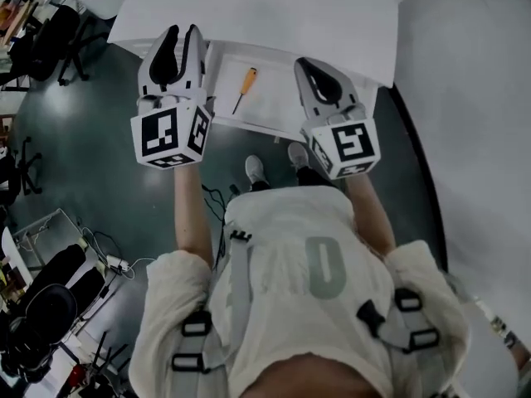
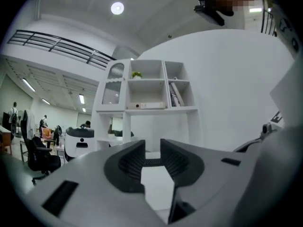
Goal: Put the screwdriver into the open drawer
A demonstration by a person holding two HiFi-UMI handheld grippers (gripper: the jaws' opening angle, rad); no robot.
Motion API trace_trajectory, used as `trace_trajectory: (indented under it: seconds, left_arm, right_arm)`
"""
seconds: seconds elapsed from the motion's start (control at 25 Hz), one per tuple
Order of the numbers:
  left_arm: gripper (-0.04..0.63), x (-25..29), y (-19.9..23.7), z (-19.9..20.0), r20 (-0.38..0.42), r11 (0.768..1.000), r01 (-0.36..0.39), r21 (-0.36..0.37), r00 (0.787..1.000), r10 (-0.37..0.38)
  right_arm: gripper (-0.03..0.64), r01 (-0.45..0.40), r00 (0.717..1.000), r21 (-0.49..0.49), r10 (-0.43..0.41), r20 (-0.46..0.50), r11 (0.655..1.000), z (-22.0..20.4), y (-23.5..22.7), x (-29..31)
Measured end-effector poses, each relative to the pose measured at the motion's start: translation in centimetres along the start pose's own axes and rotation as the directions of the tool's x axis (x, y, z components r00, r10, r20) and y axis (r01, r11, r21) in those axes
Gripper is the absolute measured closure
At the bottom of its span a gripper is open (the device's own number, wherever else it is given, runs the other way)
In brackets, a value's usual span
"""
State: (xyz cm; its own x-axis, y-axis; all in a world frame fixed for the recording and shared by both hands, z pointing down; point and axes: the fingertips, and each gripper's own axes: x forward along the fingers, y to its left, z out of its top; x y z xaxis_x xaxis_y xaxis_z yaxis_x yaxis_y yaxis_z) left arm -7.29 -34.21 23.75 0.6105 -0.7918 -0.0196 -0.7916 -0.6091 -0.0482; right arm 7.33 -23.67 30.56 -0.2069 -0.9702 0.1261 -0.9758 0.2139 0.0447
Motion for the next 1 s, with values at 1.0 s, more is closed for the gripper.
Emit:
trace_trajectory:
  seconds: [1.0]
  left_arm:
    - [0.589,-6.3,1.0,-2.0,0.03,0.976,-0.216,0.042,0.976,0.215]
  right_arm:
    - [0.612,-0.084,0.997,0.004,0.084,-0.003,0.996,-0.2,1.9,2.6]
